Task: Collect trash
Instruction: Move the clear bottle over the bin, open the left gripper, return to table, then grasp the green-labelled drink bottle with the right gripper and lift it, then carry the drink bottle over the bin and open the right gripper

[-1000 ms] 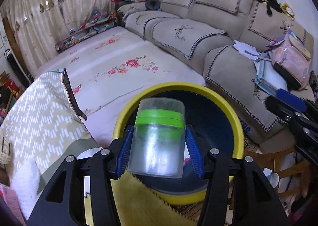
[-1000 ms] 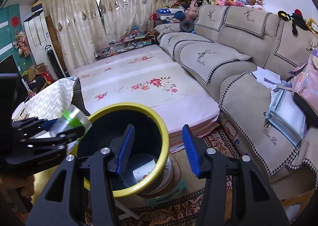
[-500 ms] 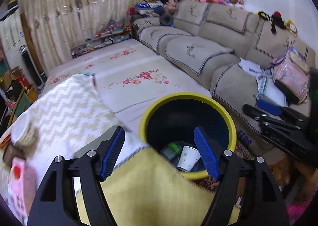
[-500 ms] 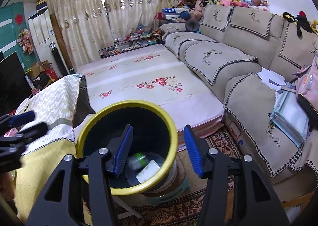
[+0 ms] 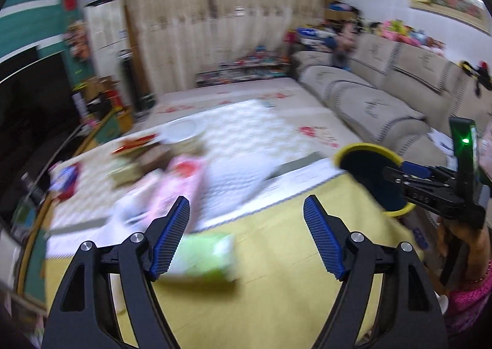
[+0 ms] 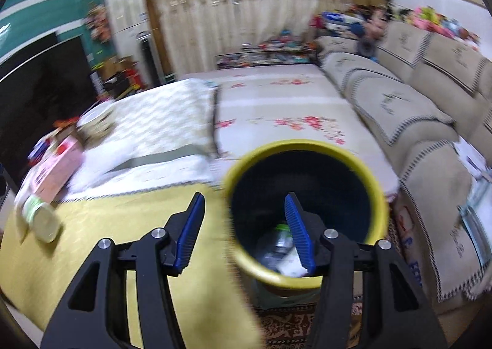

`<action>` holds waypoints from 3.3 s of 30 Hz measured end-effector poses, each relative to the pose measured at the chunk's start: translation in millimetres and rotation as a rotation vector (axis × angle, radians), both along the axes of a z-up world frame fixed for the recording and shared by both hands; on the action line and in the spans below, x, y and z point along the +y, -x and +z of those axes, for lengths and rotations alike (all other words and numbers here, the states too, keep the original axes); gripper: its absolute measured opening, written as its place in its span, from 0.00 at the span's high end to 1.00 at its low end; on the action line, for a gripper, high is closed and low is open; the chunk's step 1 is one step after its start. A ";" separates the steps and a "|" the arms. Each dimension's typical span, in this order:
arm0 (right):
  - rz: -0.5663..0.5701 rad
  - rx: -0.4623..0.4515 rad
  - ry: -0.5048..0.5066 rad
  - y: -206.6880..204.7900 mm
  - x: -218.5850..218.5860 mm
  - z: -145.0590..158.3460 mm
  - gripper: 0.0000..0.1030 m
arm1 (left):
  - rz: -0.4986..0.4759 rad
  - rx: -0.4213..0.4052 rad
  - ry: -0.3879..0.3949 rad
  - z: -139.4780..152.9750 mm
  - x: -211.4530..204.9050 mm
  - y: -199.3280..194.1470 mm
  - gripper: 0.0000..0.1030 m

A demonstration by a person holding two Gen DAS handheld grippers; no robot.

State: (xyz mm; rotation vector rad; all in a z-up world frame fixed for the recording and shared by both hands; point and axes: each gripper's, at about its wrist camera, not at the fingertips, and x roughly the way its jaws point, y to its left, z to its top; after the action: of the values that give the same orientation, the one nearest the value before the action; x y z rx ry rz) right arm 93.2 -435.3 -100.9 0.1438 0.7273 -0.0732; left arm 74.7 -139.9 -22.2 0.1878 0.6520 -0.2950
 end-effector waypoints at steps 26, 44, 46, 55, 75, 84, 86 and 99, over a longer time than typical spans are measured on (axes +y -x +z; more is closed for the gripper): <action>0.655 0.073 0.005 -36.3 207.7 -8.4 0.29 | 0.261 -0.023 0.011 -5.5 126.2 32.8 0.25; 0.778 0.110 0.037 -15.4 241.5 -18.3 0.39 | 0.267 -0.021 0.013 -12.1 124.8 31.0 0.25; 0.789 0.113 0.035 -12.8 246.0 -20.0 0.41 | 0.269 -0.023 0.011 -12.2 124.6 31.4 0.25; 0.764 0.096 0.015 -8.2 245.9 -17.4 0.52 | 0.281 -0.015 0.012 -17.0 129.8 27.8 0.25; 0.670 -0.068 -0.074 24.0 175.4 49.1 0.52 | 0.265 -0.021 0.005 -15.7 122.1 26.4 0.25; 0.611 -0.094 -0.097 21.4 149.6 58.7 0.52 | 0.233 -0.021 -0.007 -15.6 106.9 24.7 0.25; 0.600 -0.098 -0.100 20.8 144.7 59.8 0.52 | 0.227 -0.020 -0.009 -15.7 104.7 24.0 0.25; 0.382 -0.160 -0.100 14.4 74.9 74.9 0.52 | 0.172 0.011 -0.027 -24.7 84.1 10.8 0.25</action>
State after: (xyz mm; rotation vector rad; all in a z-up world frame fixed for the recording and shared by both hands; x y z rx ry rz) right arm 78.7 -360.4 -26.0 0.1022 0.5877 0.3363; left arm 63.9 -55.8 -46.9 0.1549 0.6784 -0.1218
